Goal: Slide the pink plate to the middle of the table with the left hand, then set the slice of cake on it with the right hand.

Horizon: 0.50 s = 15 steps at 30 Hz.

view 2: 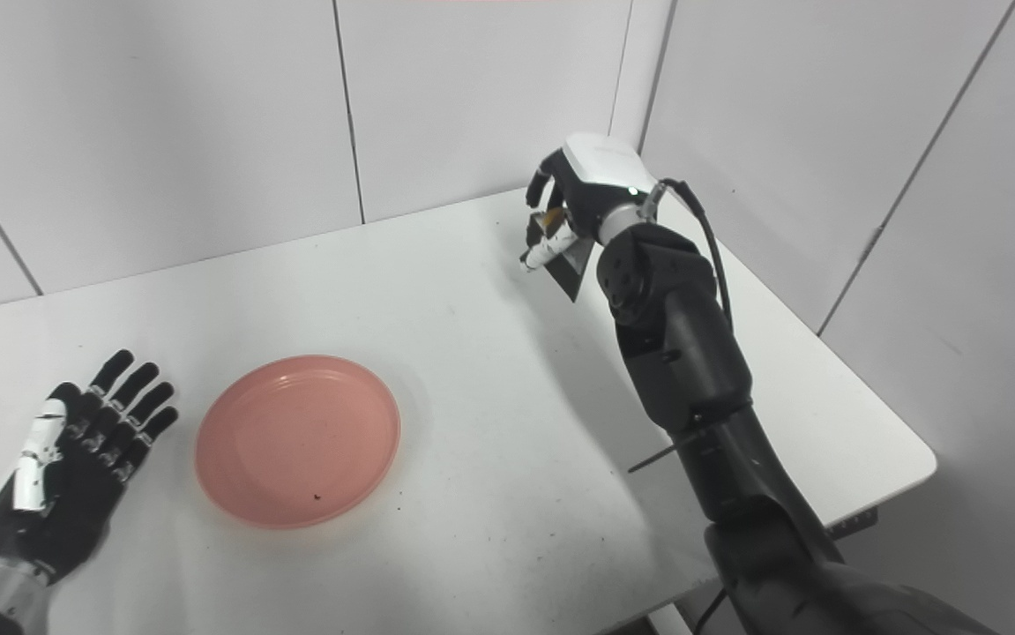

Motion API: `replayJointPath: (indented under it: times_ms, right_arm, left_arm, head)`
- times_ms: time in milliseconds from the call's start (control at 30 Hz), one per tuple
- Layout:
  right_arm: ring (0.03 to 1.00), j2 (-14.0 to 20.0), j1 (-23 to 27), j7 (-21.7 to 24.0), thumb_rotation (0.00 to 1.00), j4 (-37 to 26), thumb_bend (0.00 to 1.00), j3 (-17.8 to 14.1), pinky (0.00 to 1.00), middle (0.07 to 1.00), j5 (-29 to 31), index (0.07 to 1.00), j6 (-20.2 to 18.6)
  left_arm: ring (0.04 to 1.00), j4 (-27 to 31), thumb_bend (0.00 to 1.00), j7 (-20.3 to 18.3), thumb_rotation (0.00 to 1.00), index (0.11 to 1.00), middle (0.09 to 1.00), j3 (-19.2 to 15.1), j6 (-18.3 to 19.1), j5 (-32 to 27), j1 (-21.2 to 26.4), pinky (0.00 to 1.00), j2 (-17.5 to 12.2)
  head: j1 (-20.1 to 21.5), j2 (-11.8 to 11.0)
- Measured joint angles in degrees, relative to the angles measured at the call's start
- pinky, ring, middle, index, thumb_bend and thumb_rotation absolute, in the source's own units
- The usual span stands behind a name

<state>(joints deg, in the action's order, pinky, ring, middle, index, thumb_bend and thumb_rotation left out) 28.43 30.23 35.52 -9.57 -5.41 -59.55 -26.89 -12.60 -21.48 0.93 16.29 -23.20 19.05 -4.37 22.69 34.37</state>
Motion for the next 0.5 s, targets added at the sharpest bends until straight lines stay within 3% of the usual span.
replayJointPath:
  times_ms: [300,500]
  right_arm:
    - [0.408,-2.8,1.8,2.1,0.00,-3.6,0.52,7.6,0.31,0.448,0.5,0.544,0.0]
    - [0.387,-4.7,3.6,2.4,0.00,-4.1,0.52,11.9,0.29,0.432,1.9,0.544,0.0]
  left_arm:
    - [0.956,2.2,0.34,4.3,1.00,0.959,0.959,1.4,1.2,2.1,-0.3,0.97,3.3]
    - [0.941,3.8,0.35,7.8,1.00,0.949,0.948,3.5,3.3,4.9,-0.4,0.95,6.1]
  head:
    - [-7.0,0.7]
    - [-14.3,2.1]
